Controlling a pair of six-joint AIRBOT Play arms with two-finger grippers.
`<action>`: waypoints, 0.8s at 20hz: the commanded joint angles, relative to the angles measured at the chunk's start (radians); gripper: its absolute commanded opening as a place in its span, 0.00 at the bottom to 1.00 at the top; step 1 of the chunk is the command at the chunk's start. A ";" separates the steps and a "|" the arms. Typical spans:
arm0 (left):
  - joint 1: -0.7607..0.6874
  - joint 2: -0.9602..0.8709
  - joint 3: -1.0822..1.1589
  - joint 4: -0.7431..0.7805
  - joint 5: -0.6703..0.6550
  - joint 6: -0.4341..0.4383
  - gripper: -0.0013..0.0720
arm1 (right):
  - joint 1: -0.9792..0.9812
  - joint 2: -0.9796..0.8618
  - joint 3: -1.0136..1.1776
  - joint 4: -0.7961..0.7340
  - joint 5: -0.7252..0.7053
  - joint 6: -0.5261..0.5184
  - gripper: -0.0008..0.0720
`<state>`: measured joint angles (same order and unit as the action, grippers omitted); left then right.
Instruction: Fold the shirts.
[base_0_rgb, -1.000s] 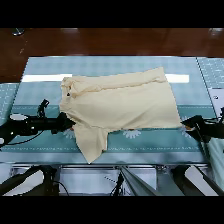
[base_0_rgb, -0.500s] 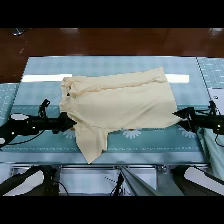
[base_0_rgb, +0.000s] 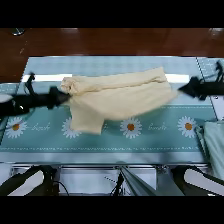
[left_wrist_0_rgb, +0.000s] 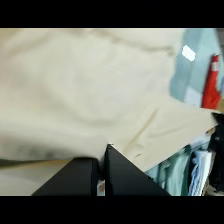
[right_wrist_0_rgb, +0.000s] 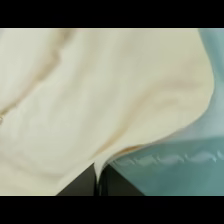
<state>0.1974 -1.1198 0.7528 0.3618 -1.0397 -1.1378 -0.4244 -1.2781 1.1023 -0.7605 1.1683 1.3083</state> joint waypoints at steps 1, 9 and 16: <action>0.004 0.060 0.416 -0.096 0.010 -0.019 0.05 | 0.032 0.044 0.472 -0.006 0.057 0.068 0.04; 0.066 0.283 1.059 0.533 -0.039 -0.345 0.05 | 0.031 0.388 0.890 -0.280 0.188 0.152 0.04; 0.079 0.589 1.062 0.947 -0.216 -0.365 0.05 | 0.032 0.636 0.890 -0.429 0.321 0.213 0.04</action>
<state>0.2714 -0.6334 1.7988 1.0843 -1.1675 -1.4750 -0.3943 -0.7273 1.9835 -1.1141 1.4239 1.4944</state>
